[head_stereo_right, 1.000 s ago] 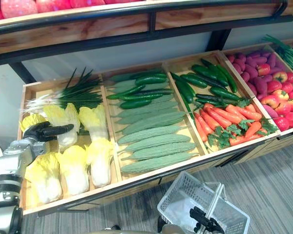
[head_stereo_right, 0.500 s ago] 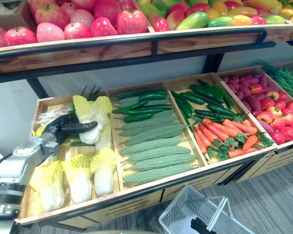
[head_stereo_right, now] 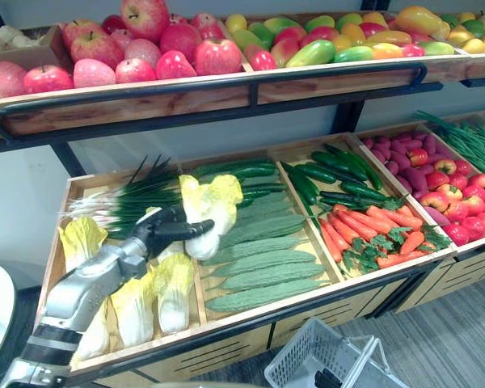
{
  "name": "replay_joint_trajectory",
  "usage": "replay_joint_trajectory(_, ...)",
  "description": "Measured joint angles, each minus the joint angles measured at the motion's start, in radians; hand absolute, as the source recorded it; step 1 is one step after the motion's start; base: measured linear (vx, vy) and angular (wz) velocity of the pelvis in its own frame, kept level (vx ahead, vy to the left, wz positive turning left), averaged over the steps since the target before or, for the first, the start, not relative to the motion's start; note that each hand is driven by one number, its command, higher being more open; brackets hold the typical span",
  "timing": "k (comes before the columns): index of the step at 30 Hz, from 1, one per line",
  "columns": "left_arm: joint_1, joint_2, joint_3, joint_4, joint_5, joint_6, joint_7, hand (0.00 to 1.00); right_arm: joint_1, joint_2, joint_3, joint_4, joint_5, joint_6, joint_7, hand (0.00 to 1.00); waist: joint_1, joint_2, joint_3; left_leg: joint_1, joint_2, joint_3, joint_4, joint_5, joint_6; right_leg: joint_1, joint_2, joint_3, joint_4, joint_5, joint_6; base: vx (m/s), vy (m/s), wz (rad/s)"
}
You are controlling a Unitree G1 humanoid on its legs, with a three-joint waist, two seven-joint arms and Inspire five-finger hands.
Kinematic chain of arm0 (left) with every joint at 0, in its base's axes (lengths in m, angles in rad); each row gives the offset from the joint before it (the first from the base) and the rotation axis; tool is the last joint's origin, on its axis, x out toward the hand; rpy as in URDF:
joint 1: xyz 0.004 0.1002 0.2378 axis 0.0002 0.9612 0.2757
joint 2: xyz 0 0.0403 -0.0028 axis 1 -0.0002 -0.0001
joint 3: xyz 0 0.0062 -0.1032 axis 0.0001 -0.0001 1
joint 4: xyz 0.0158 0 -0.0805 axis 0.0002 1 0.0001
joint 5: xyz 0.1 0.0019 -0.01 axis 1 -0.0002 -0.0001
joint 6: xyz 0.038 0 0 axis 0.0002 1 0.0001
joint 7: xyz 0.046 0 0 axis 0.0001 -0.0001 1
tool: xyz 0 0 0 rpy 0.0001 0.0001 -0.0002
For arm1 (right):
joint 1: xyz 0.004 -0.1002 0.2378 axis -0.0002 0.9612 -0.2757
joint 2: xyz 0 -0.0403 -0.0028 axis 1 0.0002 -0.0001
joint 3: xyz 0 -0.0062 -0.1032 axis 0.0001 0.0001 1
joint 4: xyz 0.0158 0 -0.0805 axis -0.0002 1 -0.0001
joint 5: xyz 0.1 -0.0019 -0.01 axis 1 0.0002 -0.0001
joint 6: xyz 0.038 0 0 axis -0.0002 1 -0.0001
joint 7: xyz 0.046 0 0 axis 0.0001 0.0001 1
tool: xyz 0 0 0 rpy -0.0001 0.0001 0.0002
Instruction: Pick vegetable in the basket
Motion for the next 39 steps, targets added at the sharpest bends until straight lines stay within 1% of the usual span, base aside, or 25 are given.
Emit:
replay_joint_trajectory(5, -0.001, -0.079, -0.062, -0.001, 0.015, 0.006, 0.002, 0.00, 0.008, 0.005, 0.025, -0.001, 0.000, -0.020, -0.003, 0.00, -0.028, 0.001, -0.002, 0.006, 0.014, 0.034, 0.050, -0.036, -0.005, 0.000, 0.007, 0.037, 0.010, -0.003, 0.004, 0.01, -0.014, -0.23)
replay_joint_trajectory(6, -0.001, -0.107, -0.080, -0.001, 0.015, 0.010, 0.002, 0.00, 0.010, 0.008, 0.025, -0.001, -0.001, -0.023, -0.003, 0.00, -0.030, 0.002, -0.001, 0.005, 0.024, 0.044, 0.089, -0.056, -0.004, -0.002, 0.012, 0.053, 0.019, -0.009, 0.006, 0.04, -0.029, -0.34)
replay_joint_trajectory(7, -0.001, -0.135, -0.099, -0.001, 0.015, 0.011, 0.005, 0.00, 0.012, 0.010, 0.026, -0.001, -0.002, -0.025, -0.003, 0.00, -0.034, 0.003, 0.000, -0.007, 0.039, 0.041, 0.151, -0.085, 0.003, -0.006, 0.017, 0.067, 0.034, -0.017, 0.006, 0.06, -0.034, -0.37)
replay_joint_trajectory(8, -0.001, -0.147, -0.107, -0.002, 0.015, 0.011, 0.008, 0.00, 0.013, 0.011, 0.026, 0.000, -0.003, -0.025, -0.003, 0.00, -0.035, 0.002, 0.000, -0.017, 0.045, 0.024, 0.195, -0.102, 0.022, -0.011, 0.021, 0.078, 0.041, -0.019, 0.005, 0.06, -0.058, -0.58)
replay_joint_trajectory(9, 0.009, -0.159, -0.111, -0.014, 0.015, 0.011, 0.018, 0.00, 0.006, 0.011, 0.030, 0.000, -0.013, -0.026, -0.001, 0.00, -0.033, 0.000, 0.001, -0.050, 0.057, -0.036, 0.284, -0.125, 0.062, -0.024, 0.030, 0.117, 0.056, -0.021, 0.003, 0.04, -0.055, -0.96)
replay_joint_trajectory(10, 0.023, -0.156, -0.110, -0.040, 0.015, 0.011, 0.038, 0.00, -0.005, 0.008, 0.049, 0.001, -0.036, -0.030, 0.007, 0.00, -0.030, -0.001, 0.003, -0.083, 0.064, -0.113, 0.356, -0.146, 0.089, -0.040, 0.039, 0.169, 0.071, -0.020, 0.002, 0.02, -0.003, -1.43)
replay_joint_trajectory(11, 0.030, -0.155, -0.110, -0.060, 0.015, 0.010, 0.051, 0.00, -0.015, 0.001, 0.068, 0.002, -0.051, -0.037, 0.018, 0.00, -0.021, 0.010, 0.007, -0.088, 0.062, -0.190, 0.387, -0.172, 0.108, -0.055, 0.050, 0.215, 0.087, -0.020, 0.002, 0.00, 0.056, -1.31)
replay_joint_trajectory(12, 0.033, -0.155, -0.110, -0.070, 0.013, 0.010, 0.056, 0.00, -0.020, 0.000, 0.067, 0.003, -0.058, -0.037, 0.022, 0.00, -0.020, 0.017, 0.009, -0.079, 0.059, -0.223, 0.381, -0.178, 0.105, -0.062, 0.060, 0.236, 0.100, -0.021, 0.003, -0.02, 0.112, -1.23)
replay_joint_trajectory(13, 0.036, -0.152, -0.110, -0.086, 0.013, 0.005, 0.061, 0.00, -0.030, -0.001, 0.068, 0.003, -0.071, -0.036, 0.025, 0.00, -0.019, 0.022, 0.008, -0.056, 0.052, -0.240, 0.348, -0.183, 0.091, -0.087, 0.077, 0.270, 0.124, -0.023, 0.008, -0.02, 0.089, -0.78)
replay_joint_trajectory(15, 0.033, -0.143, -0.110, -0.097, 0.013, -0.005, 0.058, 0.00, -0.041, 0.006, 0.072, 0.003, -0.067, -0.031, 0.027, 0.00, -0.029, 0.011, 0.013, -0.047, 0.039, -0.219, 0.314, -0.184, 0.089, -0.115, 0.077, 0.294, 0.137, -0.019, 0.020, -0.06, 0.107, -0.52)
replay_joint_trajectory(17, 0.034, -0.137, -0.110, -0.102, 0.014, -0.004, 0.057, 0.00, -0.042, 0.013, 0.067, 0.003, -0.061, -0.025, 0.034, 0.00, -0.029, -0.010, 0.030, -0.038, 0.025, -0.210, 0.290, -0.184, 0.084, -0.129, 0.072, 0.307, 0.134, -0.008, 0.035, -0.09, 0.089, -0.21)
replay_joint_trajectory(19, 0.035, -0.116, -0.110, -0.102, 0.015, -0.004, 0.057, 0.00, -0.042, 0.017, 0.066, 0.003, -0.062, -0.026, 0.042, 0.00, -0.027, -0.020, 0.036, -0.026, 0.017, -0.194, 0.261, -0.183, 0.068, -0.134, 0.068, 0.315, 0.130, -0.002, 0.045, -0.10, 0.086, -0.11)
replay_joint_trajectory(22, 0.035, -0.084, -0.104, -0.104, 0.015, -0.005, 0.058, 0.00, -0.041, 0.018, 0.066, 0.002, -0.061, -0.039, 0.052, 0.00, -0.027, -0.023, 0.039, -0.023, 0.006, -0.189, 0.235, -0.185, 0.058, -0.140, 0.057, 0.319, 0.101, 0.017, 0.060, -0.11, 0.091, -0.05)
replay_joint_trajectory(23, 0.034, -0.074, -0.098, -0.106, 0.014, -0.005, 0.058, 0.00, -0.042, 0.018, 0.067, 0.002, -0.060, -0.041, 0.052, 0.00, -0.025, -0.019, 0.041, -0.019, 0.005, -0.183, 0.226, -0.194, 0.042, -0.136, 0.056, 0.322, 0.082, 0.027, 0.063, -0.09, 0.082, -0.08)
replay_joint_trajectory(26, 0.035, -0.053, -0.085, -0.106, 0.014, -0.005, 0.054, 0.00, -0.040, 0.022, 0.067, 0.002, -0.045, -0.047, 0.052, 0.00, -0.021, -0.029, 0.051, -0.005, -0.005, -0.164, 0.220, -0.195, 0.041, -0.118, 0.040, 0.326, 0.042, 0.054, 0.070, -0.07, 0.090, -0.15)
replay_joint_trajectory(29, 0.034, -0.049, -0.061, -0.106, 0.015, -0.005, 0.038, 0.00, -0.035, 0.030, 0.068, 0.002, -0.026, -0.049, 0.051, 0.00, -0.021, -0.039, 0.056, 0.010, -0.007, -0.142, 0.216, -0.196, 0.040, -0.107, 0.035, 0.326, 0.022, 0.068, 0.071, -0.04, 0.075, -0.22)
replay_joint_trajectory(30, 0.034, -0.049, -0.048, -0.109, 0.015, -0.005, 0.037, 0.00, -0.036, 0.030, 0.069, 0.001, -0.016, -0.050, 0.051, 0.00, -0.021, -0.043, 0.059, 0.016, -0.005, -0.129, 0.216, -0.198, 0.038, -0.113, 0.028, 0.306, 0.021, 0.065, 0.071, -0.03, 0.061, -0.42)
replay_joint_trajectory(31, 0.035, -0.050, -0.034, -0.113, 0.015, -0.005, 0.034, 0.00, -0.041, 0.028, 0.068, 0.000, 0.012, -0.058, 0.051, 0.00, -0.016, -0.044, 0.062, 0.020, -0.004, -0.105, 0.215, -0.199, 0.037, -0.129, 0.001, 0.219, 0.029, 0.062, 0.060, -0.03, 0.063, -0.48)
replay_joint_trajectory(32, 0.035, -0.050, -0.024, -0.117, 0.015, -0.005, 0.034, 0.00, -0.043, 0.026, 0.067, 0.000, 0.016, -0.062, 0.051, 0.00, -0.014, -0.044, 0.065, 0.023, -0.003, -0.088, 0.214, -0.199, 0.037, -0.135, -0.013, 0.174, 0.035, 0.063, 0.056, -0.02, 0.064, -0.55)
replay_joint_trajectory(33, 0.035, -0.051, 0.000, -0.125, 0.015, -0.005, 0.032, 0.00, -0.050, 0.024, 0.068, 0.000, 0.025, -0.075, 0.051, 0.00, -0.005, -0.045, 0.072, 0.029, 0.000, -0.070, 0.213, -0.199, 0.037, -0.151, -0.038, 0.105, 0.066, 0.069, 0.048, 0.01, 0.049, -0.50)
replay_joint_trajectory(34, 0.035, -0.054, 0.026, -0.127, 0.016, -0.005, 0.027, 0.00, -0.050, 0.022, 0.069, -0.002, 0.046, -0.086, 0.051, 0.00, -0.005, -0.052, 0.080, 0.042, -0.002, -0.056, 0.213, -0.199, 0.037, -0.167, -0.050, 0.066, 0.101, 0.073, 0.045, 0.01, 0.032, -0.41)
replay_joint_trajectory(35, 0.035, -0.055, 0.032, -0.127, 0.019, -0.005, 0.028, 0.00, -0.048, 0.019, 0.072, -0.003, 0.050, -0.087, 0.050, 0.00, -0.006, -0.053, 0.079, 0.045, -0.001, -0.056, 0.213, -0.199, 0.036, -0.169, -0.047, 0.063, 0.107, 0.073, 0.046, 0.05, -0.010, -0.25)
replay_joint_trajectory(36, 0.037, -0.059, 0.047, -0.140, 0.020, -0.005, 0.023, 0.00, -0.044, 0.006, 0.093, -0.014, 0.064, -0.087, 0.039, 0.00, -0.006, -0.048, 0.078, 0.045, 0.002, -0.056, 0.216, -0.199, 0.036, -0.165, -0.031, 0.066, 0.095, 0.081, 0.053, 0.07, -0.036, -0.26)
replay_joint_trajectory(37, 0.039, -0.060, 0.063, -0.174, 0.026, -0.006, 0.020, 0.00, -0.035, -0.002, 0.112, -0.056, 0.083, -0.083, 0.025, 0.00, 0.002, -0.042, 0.082, 0.045, 0.012, -0.055, 0.217, -0.199, 0.036, -0.157, -0.015, 0.077, 0.060, 0.102, 0.048, 0.08, -0.042, -0.30)
replay_joint_trajectory(39, 0.040, -0.060, 0.093, -0.222, 0.031, -0.009, -0.002, 0.00, -0.022, -0.003, 0.121, -0.141, 0.089, -0.077, -0.004, 0.00, 0.006, -0.035, 0.084, 0.045, 0.025, -0.055, 0.217, -0.199, 0.036, -0.133, 0.002, 0.087, -0.005, 0.139, 0.042, 0.05, -0.028, -0.31)
